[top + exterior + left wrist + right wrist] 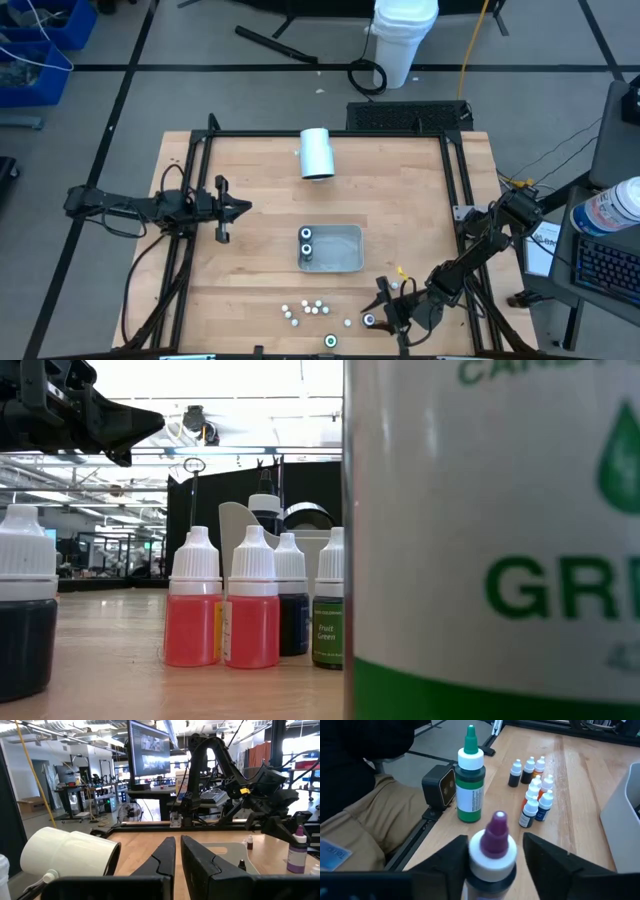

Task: Pick & Place food coloring
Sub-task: Put the large purple food coloring bottle into the gray bin

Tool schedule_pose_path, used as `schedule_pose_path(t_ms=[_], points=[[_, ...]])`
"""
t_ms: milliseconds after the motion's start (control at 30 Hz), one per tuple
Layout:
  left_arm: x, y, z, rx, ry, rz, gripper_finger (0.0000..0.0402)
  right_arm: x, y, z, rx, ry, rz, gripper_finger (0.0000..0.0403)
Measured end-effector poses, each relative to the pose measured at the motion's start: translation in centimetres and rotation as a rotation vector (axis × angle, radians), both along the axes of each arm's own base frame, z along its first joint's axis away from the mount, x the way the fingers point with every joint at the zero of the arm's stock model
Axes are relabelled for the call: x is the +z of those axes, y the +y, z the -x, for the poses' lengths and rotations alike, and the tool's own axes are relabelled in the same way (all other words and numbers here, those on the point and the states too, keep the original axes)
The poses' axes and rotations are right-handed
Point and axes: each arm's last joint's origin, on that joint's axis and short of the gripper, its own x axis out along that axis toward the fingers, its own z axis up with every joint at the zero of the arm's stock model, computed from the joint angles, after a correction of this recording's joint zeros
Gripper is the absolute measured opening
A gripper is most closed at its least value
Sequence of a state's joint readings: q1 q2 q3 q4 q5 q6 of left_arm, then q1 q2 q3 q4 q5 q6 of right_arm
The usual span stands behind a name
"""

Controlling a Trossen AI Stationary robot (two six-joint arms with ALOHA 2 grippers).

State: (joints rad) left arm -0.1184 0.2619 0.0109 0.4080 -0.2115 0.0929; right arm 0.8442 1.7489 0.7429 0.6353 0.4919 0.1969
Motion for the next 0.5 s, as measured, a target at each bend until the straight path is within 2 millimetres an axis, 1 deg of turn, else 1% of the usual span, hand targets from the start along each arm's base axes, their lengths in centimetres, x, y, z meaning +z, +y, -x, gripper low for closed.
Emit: schedule_pose_path(t_ms=[200, 367, 500], points=[[0.0, 0.0, 0.0, 0.002, 0.001, -0.006, 0.0037, 0.0, 0.0, 0.0, 0.004, -0.005, 0.006, 0.0113], [0.0, 0.0, 0.0, 0.002, 0.002, -0.006, 0.0037, 0.7, 0.2, -0.1, 0.046, -0.057, 0.002, 0.0112], [-0.2, 0.0, 0.0, 0.002, 0.017, -0.009, 0.0037, 2.6, -0.1, -0.3, 0.052, -0.108, -0.038, 0.0121]])
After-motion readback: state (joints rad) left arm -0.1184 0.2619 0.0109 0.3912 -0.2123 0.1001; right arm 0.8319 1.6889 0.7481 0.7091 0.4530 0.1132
